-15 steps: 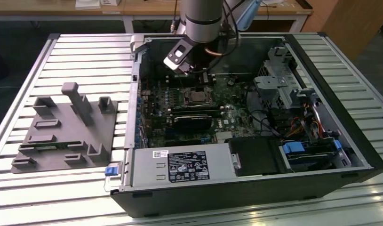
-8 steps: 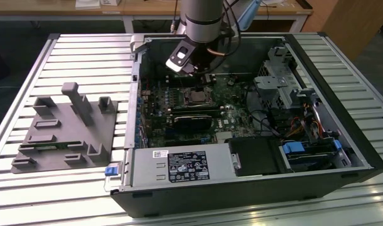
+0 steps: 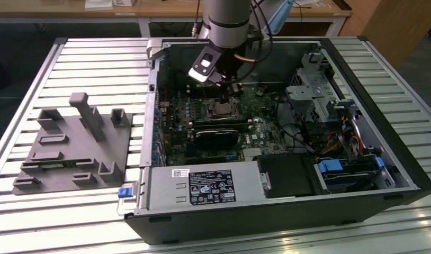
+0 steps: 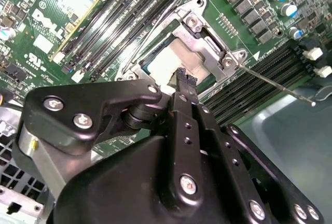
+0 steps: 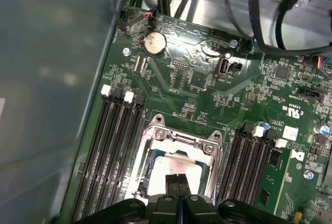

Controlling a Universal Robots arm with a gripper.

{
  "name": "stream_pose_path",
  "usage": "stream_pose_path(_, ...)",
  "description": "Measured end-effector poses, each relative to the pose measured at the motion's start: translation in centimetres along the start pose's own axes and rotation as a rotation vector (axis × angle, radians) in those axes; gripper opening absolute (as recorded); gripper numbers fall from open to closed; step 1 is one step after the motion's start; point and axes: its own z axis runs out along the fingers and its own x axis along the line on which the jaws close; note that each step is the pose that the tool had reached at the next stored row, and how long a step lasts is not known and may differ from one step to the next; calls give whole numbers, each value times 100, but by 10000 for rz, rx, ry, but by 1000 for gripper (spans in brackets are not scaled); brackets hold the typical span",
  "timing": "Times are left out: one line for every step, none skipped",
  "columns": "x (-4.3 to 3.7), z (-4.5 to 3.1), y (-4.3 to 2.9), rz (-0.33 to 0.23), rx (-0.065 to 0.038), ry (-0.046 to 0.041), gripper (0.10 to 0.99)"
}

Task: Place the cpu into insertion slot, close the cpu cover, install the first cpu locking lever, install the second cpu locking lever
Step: 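Close the cpu cover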

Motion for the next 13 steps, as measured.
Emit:
stream_pose_path(0,0,0,-64,3,-6,106)
stream_pose_path(0,0,-1,-133,4,-8,106)
stream_pose_path(0,0,-1,-217,4,-6,106)
stream_pose_path(0,1,-1,-315,4,-2,106)
stream_pose_path(0,2,-1,-414,3,3,106)
stream_pose_path(0,3,-1,-539,3,10,106)
stream_pose_path(0,4,-1,-682,3,16,106)
stream_pose_path(0,5,-1,-827,2,23,106)
stream_pose_path(0,6,-1,-977,2,29,106)
stream_pose_path(0,6,-1,-1149,3,37,106)
stream_pose_path(0,7,-1,-1329,2,44,106)
stream_pose_path(0,8,-1,-1705,3,60,106)
stream_pose_path(0,9,-1,-1883,4,66,106)
